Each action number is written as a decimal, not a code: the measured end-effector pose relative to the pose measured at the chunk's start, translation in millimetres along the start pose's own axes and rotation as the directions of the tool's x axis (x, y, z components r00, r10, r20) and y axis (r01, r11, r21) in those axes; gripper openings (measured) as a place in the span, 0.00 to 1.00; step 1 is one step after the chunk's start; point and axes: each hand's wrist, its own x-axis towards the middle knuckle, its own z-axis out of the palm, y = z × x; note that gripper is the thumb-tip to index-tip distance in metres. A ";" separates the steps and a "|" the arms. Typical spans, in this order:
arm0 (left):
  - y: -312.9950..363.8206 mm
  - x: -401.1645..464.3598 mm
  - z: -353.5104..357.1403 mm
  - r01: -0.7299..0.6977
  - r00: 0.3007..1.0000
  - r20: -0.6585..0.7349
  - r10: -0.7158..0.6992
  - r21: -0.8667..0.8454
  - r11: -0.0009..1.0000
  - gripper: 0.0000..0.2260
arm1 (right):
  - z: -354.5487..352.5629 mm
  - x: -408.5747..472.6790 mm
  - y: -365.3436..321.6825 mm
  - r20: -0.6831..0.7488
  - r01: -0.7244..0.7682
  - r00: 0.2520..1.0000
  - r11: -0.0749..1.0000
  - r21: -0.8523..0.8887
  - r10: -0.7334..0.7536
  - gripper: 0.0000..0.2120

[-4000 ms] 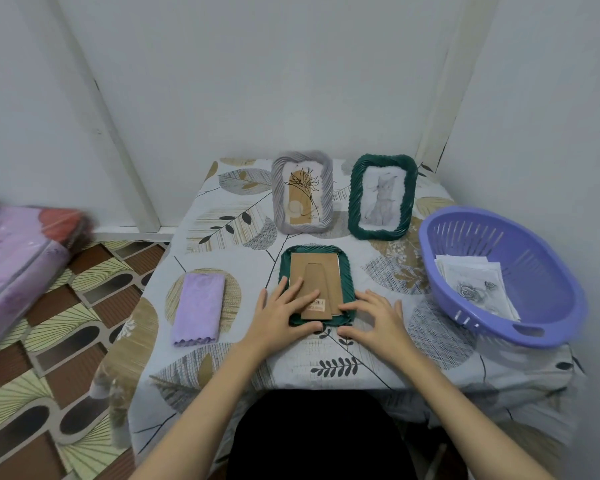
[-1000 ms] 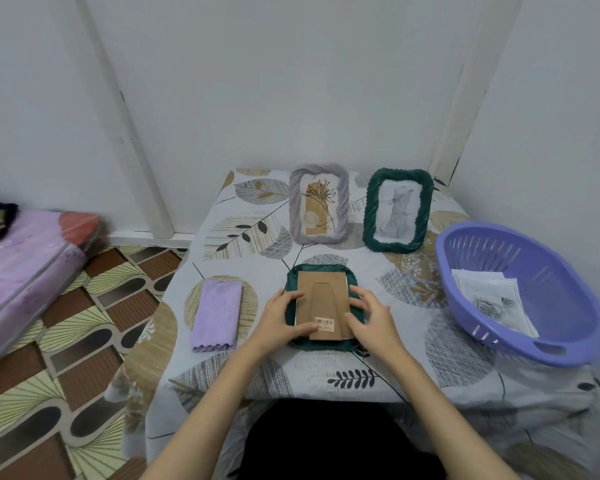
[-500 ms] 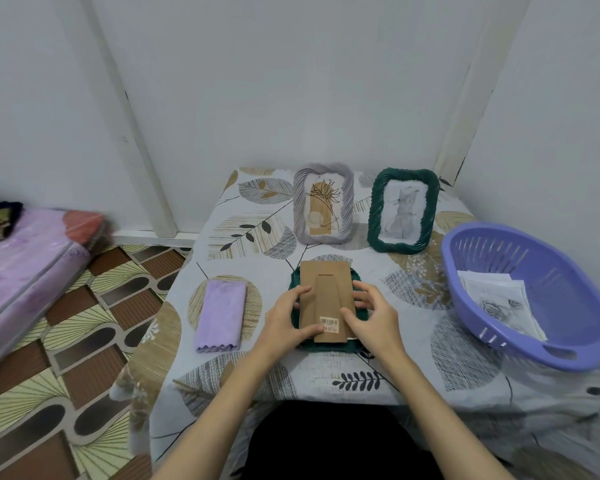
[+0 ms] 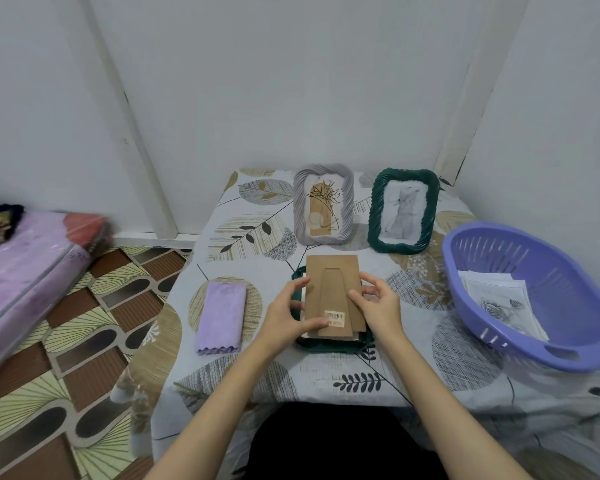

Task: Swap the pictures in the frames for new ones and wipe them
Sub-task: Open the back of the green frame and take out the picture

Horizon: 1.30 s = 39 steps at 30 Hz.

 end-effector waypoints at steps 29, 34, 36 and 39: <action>-27.8 7.7 -11.5 0.113 0.990 -0.057 -0.126 0.853 0.509 0.23 | -62.3 7.1 17.2 -0.123 -0.143 0.986 0.961 -0.237 0.116 0.22; -26.9 6.2 -11.3 0.110 0.991 -0.051 -0.128 0.849 0.517 0.23 | -57.3 4.6 17.2 -0.046 -0.096 0.995 0.909 -0.405 0.084 0.20; -27.3 6.1 -10.8 0.114 0.990 -0.053 -0.131 0.844 0.524 0.23 | -57.6 1.9 14.6 0.049 -0.087 0.992 0.911 -0.403 0.117 0.29; -27.6 7.3 -10.3 0.116 0.990 -0.054 -0.131 0.842 0.528 0.23 | -56.0 -1.2 16.2 0.124 -0.051 0.981 0.808 -0.587 0.152 0.44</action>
